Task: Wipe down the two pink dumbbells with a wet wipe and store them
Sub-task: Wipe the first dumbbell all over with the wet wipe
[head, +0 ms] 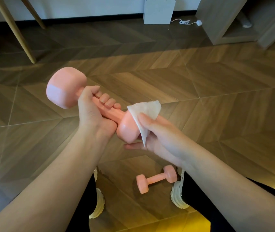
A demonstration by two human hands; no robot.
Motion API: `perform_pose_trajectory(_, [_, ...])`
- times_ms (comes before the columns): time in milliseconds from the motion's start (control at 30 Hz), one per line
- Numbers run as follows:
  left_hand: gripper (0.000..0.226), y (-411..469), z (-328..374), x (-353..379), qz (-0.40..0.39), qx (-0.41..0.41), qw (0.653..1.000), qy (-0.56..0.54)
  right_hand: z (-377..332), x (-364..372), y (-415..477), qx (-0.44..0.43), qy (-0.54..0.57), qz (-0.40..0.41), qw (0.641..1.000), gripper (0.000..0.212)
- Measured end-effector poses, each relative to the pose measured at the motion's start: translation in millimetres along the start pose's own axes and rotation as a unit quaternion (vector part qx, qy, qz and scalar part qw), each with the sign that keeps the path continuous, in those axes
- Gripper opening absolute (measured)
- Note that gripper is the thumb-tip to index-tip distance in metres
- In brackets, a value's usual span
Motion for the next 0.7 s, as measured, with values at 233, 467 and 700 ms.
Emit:
perform_pose_trajectory(233, [0.033, -1.6, -2.9, -3.5, 0.009, -0.005, 1.0, 0.002, 4.7, -1.5, -3.8, -0.003, -0.047, 0.046, 0.998, 0.057])
perform_pose_trajectory(467, [0.038, -7.7, -16.6, 0.8, -0.024, -0.033, 0.999, 0.017, 18.3, -4.5, -10.5, 0.017, 0.041, 0.128, 0.991, 0.047])
perform_pose_trajectory(700, [0.034, -5.7, -16.3, 5.3, -0.026, -0.016, 0.999, 0.019, 5.0, -10.3, -13.8, -0.012, 0.081, 0.064, 0.995, 0.05])
Point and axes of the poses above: each hand's wrist, its own y-axis towards the middle knuckle, its own x-axis out of the palm, z = x × y, the point moved 5 cm from there along y, towards the middle knuckle, and after that the axes turned 3 degrees about -y, right-handed, at the moved point
